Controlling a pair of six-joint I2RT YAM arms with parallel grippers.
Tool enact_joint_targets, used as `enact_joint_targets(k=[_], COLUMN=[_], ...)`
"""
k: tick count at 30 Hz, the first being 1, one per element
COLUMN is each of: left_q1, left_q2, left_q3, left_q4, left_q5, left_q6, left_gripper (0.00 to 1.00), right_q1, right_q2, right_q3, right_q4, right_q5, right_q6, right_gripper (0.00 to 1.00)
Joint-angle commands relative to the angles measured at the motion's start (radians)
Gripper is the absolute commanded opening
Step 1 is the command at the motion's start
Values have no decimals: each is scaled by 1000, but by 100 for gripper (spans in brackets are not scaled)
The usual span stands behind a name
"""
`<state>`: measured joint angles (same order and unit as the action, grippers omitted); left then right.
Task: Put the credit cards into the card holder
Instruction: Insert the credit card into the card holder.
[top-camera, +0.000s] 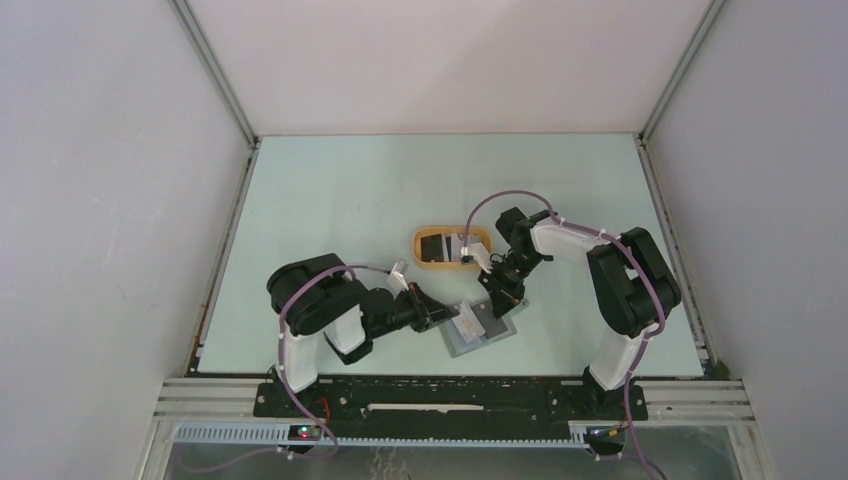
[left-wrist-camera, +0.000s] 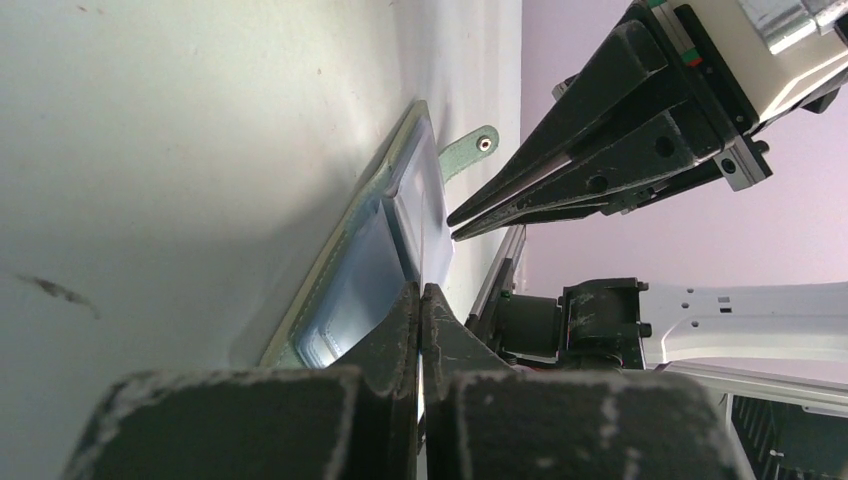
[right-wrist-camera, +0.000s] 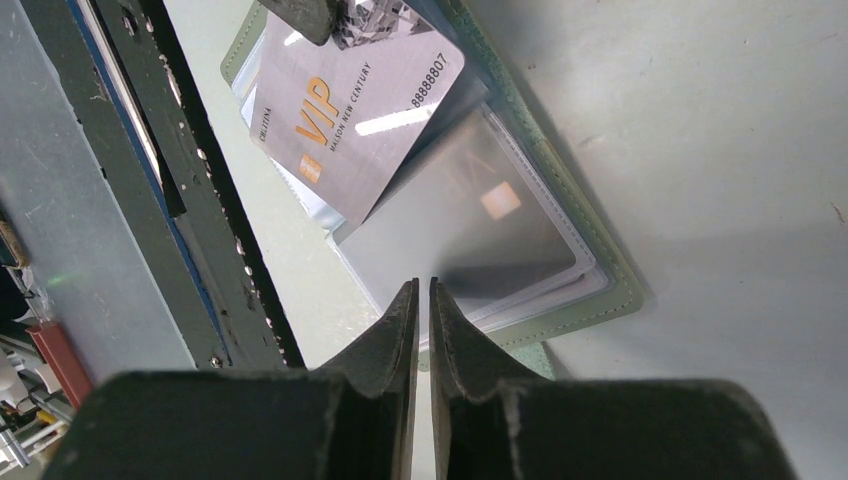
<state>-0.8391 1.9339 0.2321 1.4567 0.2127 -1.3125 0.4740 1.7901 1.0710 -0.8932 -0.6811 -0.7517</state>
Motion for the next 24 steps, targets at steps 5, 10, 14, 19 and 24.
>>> enact_joint_targets(k=[5,10,14,19,24], left_q1=[8,7,7,7,7], left_q2=[19,9,6,10,18], left_q3=[7,-6,-10,-8,8], left_q4=[51,50,45,38,18], left_q5=[-15,-22,-21,-17,-9], left_q6=[-20,-24,-28,-34,-38], left_gripper=[0,0,0,0,0], right_q1=[6,6,6,6,6], right_q2=[2,3,2,2,2], right_q3=[34,35,34,34,35], right_q4=[5,5,7,8,8], right_q5=[1,2,2,3,5], right_q6=[11,12,12,14,15], right_gripper=[15,15,15,15,14])
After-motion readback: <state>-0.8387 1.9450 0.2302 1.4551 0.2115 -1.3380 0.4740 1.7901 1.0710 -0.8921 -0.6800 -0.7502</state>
